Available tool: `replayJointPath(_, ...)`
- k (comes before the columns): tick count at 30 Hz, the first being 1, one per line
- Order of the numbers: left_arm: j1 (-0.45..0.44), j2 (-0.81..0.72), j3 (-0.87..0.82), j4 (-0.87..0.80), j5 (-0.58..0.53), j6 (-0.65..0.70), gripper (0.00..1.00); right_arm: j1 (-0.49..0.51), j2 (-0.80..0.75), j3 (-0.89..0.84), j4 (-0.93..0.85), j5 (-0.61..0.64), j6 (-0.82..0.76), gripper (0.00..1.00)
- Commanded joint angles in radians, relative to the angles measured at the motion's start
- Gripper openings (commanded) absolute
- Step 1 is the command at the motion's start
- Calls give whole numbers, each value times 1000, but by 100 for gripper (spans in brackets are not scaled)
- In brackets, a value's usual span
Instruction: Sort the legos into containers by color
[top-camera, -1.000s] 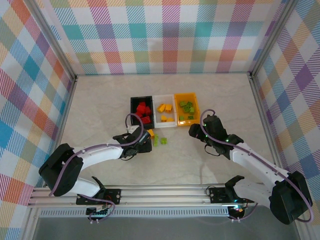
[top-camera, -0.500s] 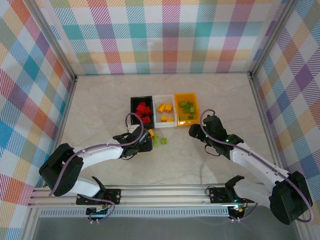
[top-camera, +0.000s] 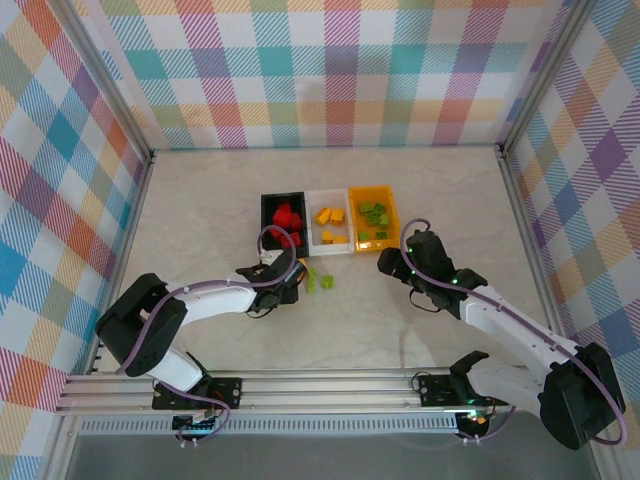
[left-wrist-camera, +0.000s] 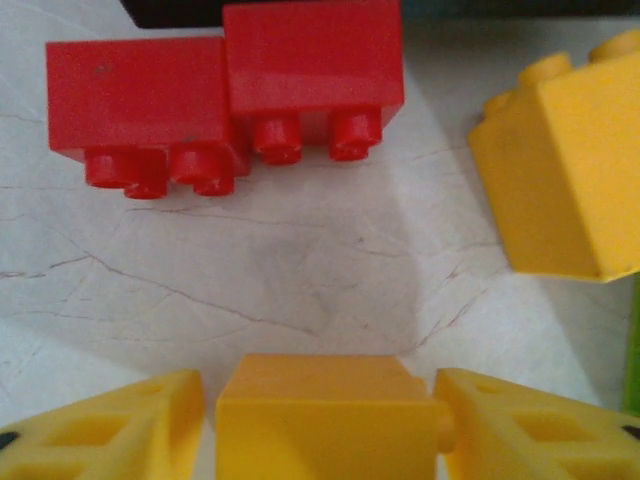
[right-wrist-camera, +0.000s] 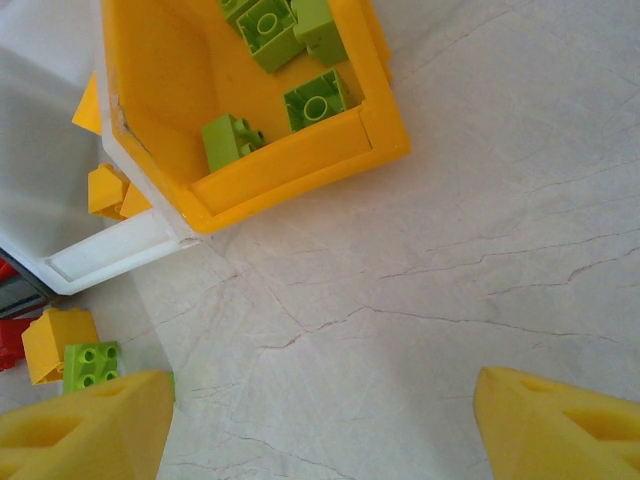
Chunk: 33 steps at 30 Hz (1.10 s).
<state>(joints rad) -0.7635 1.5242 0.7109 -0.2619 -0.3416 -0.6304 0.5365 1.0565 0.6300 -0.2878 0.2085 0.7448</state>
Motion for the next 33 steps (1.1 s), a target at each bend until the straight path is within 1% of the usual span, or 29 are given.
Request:
replayJointPath(1,3,-5,24,8,-1,9,52,2,-16,-9,13,9,7,79)
replayJointPath(3,2,-22,19,6,8,4,43,2,-13,-13,16,9,8,79)
replayJointPath(6,-3,-64,21,-8,19,-1,35,2,-12,-18,20,9,10,79)
replayJointPath(10,-23,-143,82,-75,37,3,34,2,-18,-25,25,6,8,79)
replayJointPath(13,-24,-124,208,-114,39,27,34,2,-12,-37,38,0,10,79)
replayJointPath(15,-22,-64,309,-133,33,54,34,2,-4,-42,42,-4,10,79)
replayJointPath(20,8,155,587,-174,35,113,34,2,23,-47,53,-30,-1,79)
replayJointPath(26,46,389,855,-241,28,144,36,8,28,-67,75,-81,-5,78)
replayJointPath(32,60,542,1027,-318,31,162,37,38,12,-72,76,-91,-1,77)
replayJointPath(33,59,557,1046,-326,33,164,39,45,10,-73,77,-92,0,77)
